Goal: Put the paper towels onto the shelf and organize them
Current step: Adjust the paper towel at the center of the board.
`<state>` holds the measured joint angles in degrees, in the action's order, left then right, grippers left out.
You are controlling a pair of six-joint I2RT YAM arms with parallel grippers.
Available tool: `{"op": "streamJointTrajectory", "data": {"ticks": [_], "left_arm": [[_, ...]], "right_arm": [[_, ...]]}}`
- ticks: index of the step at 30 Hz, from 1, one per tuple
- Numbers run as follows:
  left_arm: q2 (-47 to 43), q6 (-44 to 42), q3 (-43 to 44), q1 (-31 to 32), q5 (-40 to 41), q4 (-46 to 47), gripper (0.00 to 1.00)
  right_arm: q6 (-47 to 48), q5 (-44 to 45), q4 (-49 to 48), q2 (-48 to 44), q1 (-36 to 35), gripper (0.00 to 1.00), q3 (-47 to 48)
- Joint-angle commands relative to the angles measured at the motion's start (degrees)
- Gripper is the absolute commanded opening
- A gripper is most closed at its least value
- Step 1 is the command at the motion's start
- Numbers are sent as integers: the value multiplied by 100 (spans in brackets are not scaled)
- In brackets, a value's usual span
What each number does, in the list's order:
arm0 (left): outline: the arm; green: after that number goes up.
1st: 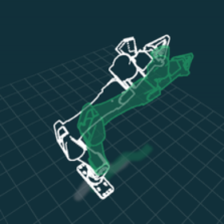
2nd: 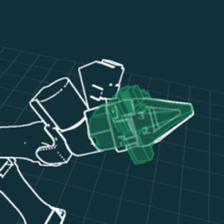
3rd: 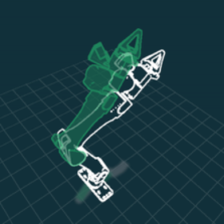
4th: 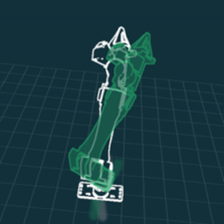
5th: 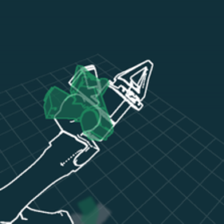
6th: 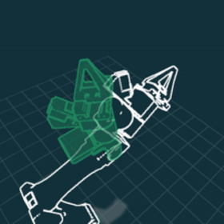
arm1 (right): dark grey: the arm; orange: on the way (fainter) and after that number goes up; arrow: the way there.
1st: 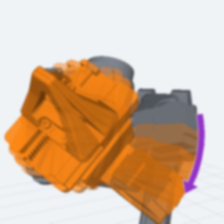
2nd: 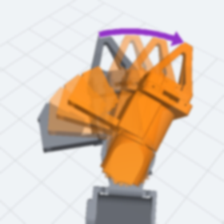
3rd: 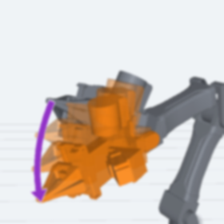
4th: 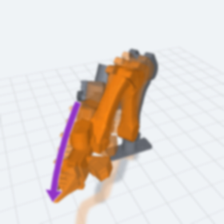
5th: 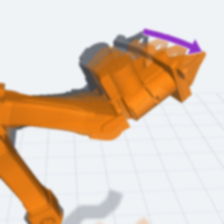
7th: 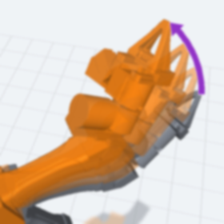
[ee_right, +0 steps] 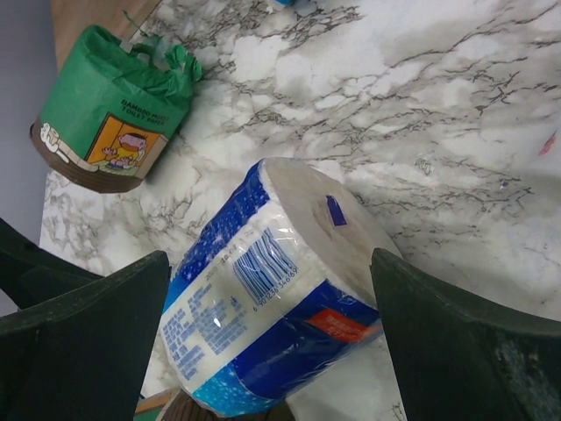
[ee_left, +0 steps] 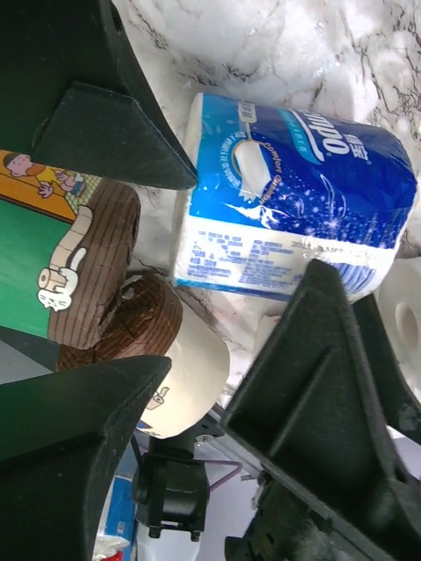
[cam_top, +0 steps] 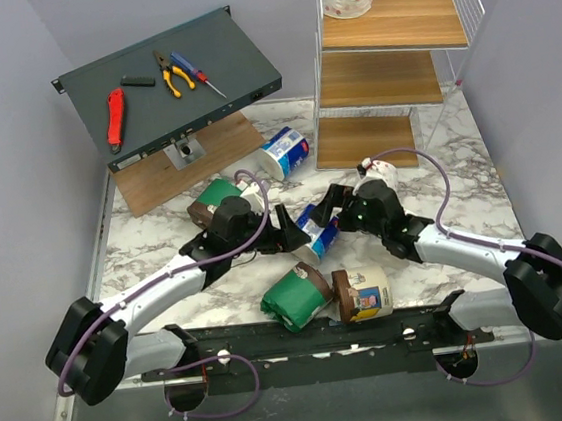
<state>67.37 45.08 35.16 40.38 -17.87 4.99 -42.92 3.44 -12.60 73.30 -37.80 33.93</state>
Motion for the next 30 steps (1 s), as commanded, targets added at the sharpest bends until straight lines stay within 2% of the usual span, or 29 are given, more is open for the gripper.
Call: {"op": "streamJointTrajectory", "data": {"ticks": [1,15,21,25,30], "left_arm": [[335,108,329,-115,-231,157,77],[1129,466,1142,-396,96,347,76],[857,138,1615,-441,565,-395,76],[430,-56,1380,-428,478,-785,79],[250,176,692,-418,124,-534,79]], "right_arm": [[-196,-504,-105,-201,10,100,-220],[-154,-367,370,-682,10,100,-264],[-56,543,783,-1136,40,100,-276],[48,356,817,-1181,208,100,-314],[93,-298,343,-1045,413,100,-455]]}}
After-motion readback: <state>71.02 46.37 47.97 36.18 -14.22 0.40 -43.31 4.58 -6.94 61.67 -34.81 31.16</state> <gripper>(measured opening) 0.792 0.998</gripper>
